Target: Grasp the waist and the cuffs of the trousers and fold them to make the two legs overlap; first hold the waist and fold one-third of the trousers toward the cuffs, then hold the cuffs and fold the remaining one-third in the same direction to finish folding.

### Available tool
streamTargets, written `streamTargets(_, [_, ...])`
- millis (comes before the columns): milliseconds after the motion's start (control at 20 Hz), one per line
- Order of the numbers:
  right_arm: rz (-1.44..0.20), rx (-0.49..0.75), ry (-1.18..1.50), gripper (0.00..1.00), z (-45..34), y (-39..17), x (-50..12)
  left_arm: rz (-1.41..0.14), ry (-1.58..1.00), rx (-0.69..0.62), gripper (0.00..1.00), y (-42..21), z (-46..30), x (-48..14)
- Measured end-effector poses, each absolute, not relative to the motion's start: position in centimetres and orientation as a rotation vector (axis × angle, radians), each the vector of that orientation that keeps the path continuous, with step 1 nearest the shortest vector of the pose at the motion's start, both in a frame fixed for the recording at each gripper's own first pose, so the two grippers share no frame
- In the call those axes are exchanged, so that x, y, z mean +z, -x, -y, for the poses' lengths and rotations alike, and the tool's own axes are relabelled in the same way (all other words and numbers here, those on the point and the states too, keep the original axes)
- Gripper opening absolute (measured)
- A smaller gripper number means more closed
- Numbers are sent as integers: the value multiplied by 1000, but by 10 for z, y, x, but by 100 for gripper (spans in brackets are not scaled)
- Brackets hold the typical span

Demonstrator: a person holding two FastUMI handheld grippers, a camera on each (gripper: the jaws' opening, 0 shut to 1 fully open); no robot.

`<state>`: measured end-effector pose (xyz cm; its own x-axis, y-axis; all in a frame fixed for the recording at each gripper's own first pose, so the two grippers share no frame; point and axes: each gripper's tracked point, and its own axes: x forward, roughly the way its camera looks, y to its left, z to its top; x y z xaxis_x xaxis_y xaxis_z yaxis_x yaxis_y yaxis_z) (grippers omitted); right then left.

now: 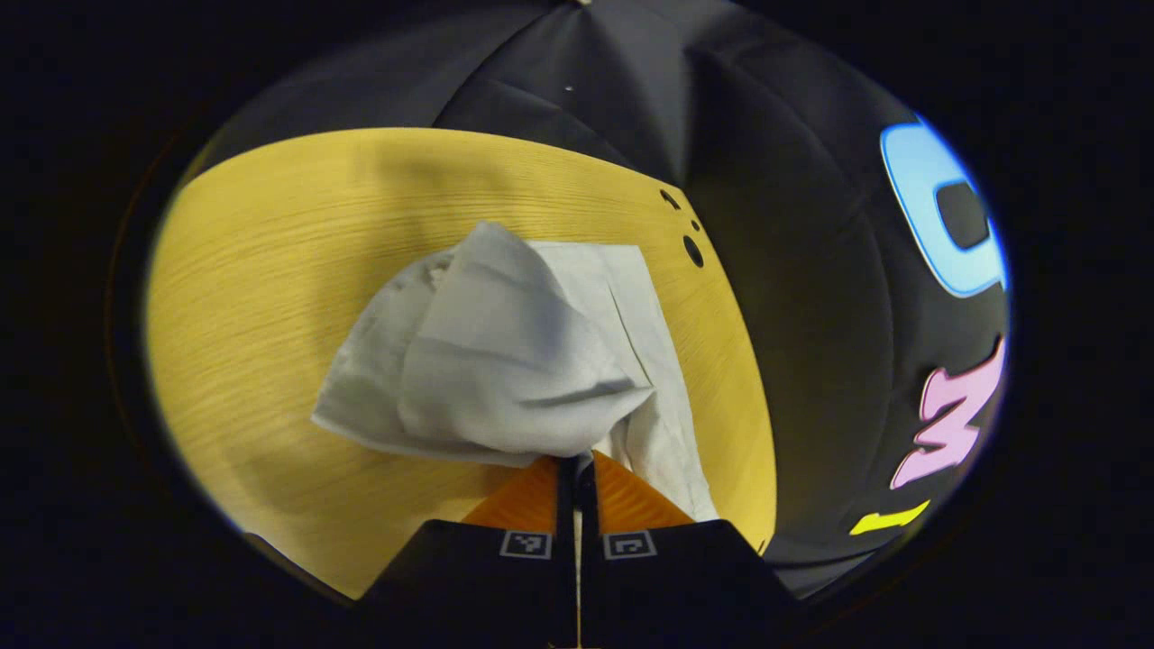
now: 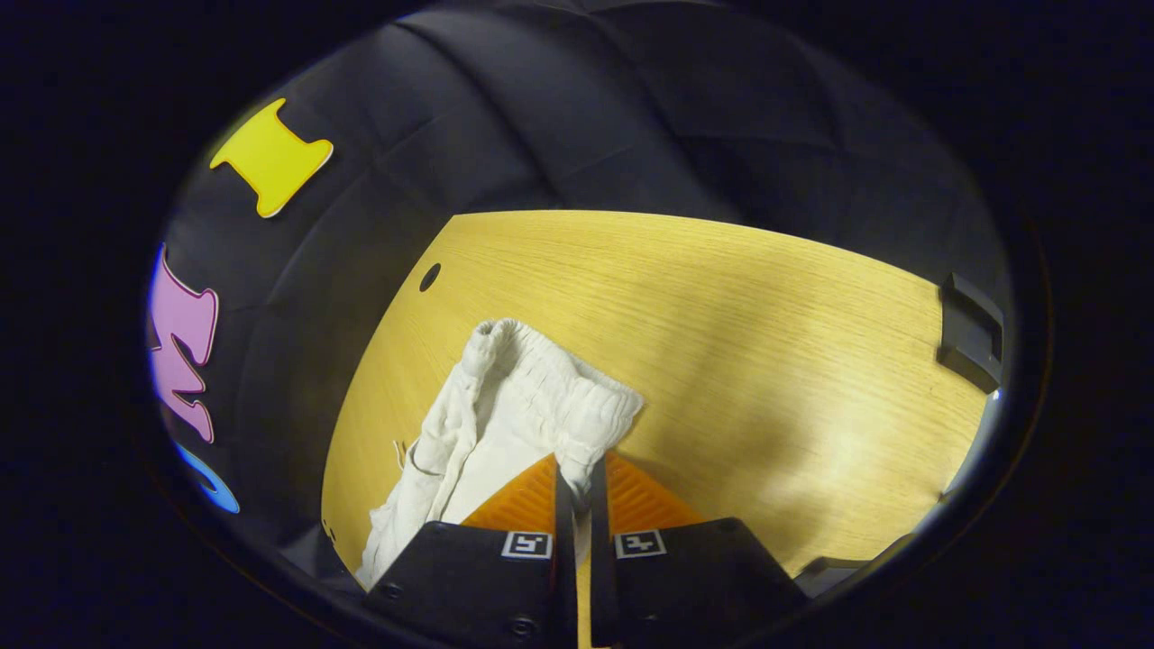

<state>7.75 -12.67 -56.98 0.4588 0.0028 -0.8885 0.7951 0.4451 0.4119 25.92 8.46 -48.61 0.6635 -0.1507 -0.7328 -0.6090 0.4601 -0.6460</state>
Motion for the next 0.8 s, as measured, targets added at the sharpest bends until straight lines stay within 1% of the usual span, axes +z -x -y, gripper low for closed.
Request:
streamTargets(150, [-947, -607, -997, 11, 130, -81, -567, -818, 1083, 338, 6, -257, -87, -486])
streamTargets(300, [-907, -599, -971, 11, 138, -84, -554, -846, 1053, 321, 6, -242, -86, -487])
streamTargets(600, [-806, -528, -877, 10, 153, -87, -492, -864, 1087, 280, 6, -205, -69, -485])
streamTargets(700, [-756, -486, -868, 10, 149, -94, -467, -868, 1096, 268, 6, -193, -63, -485])
streamTargets(800, [-715, -401, -878, 10, 124, -108, -434, -875, 1108, 260, 6, -187, -59, -485])
